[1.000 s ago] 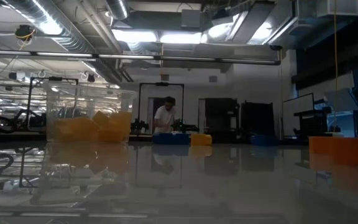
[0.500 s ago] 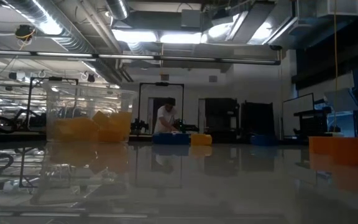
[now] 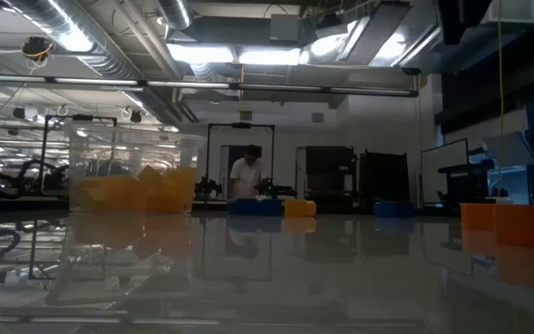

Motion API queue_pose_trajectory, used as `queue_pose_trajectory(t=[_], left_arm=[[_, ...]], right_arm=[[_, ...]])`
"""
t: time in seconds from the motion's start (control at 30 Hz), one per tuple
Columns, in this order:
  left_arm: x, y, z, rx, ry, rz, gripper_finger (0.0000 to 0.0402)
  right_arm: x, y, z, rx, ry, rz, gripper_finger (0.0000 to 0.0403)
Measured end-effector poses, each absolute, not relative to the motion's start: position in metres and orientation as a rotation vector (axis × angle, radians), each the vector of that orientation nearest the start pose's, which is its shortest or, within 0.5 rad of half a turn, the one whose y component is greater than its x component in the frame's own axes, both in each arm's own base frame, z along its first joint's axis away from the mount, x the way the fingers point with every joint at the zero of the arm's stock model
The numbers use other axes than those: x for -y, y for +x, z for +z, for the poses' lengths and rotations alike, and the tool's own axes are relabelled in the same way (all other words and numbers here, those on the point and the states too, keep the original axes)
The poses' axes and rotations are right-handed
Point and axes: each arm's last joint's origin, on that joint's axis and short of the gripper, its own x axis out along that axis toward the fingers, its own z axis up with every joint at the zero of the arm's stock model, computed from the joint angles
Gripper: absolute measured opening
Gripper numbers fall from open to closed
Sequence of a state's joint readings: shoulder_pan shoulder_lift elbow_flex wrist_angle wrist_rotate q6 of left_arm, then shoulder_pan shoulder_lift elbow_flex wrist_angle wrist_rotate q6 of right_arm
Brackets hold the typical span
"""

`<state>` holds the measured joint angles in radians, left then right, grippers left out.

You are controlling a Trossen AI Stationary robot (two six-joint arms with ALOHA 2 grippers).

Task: Sort blocks
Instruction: Put the blue game piece into the bottom left transparent bin

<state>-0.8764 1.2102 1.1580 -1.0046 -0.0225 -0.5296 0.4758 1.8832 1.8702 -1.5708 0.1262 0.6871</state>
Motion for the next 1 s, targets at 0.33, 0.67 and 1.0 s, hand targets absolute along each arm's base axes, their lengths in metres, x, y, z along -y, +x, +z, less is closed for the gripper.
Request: queue_pose_trajectory(t=[0.33,0.67,1.0], left_arm=[[0.17,0.143,0.313,-1.103,0.085,-0.501,0.0108],[0.17,0.144,0.312,-1.086,0.127,-0.507,0.0108],[0.167,0.142,0.293,-1.138,0.166,-0.489,0.0108]], right_arm=[[-0.116,0.325,0.315,-1.564,0.07,-0.135,0.0195],[-0.124,0.333,0.29,-1.668,0.082,-0.081,0.0195],[-0.122,0.314,0.228,-1.937,0.156,-0.088,0.0195]])
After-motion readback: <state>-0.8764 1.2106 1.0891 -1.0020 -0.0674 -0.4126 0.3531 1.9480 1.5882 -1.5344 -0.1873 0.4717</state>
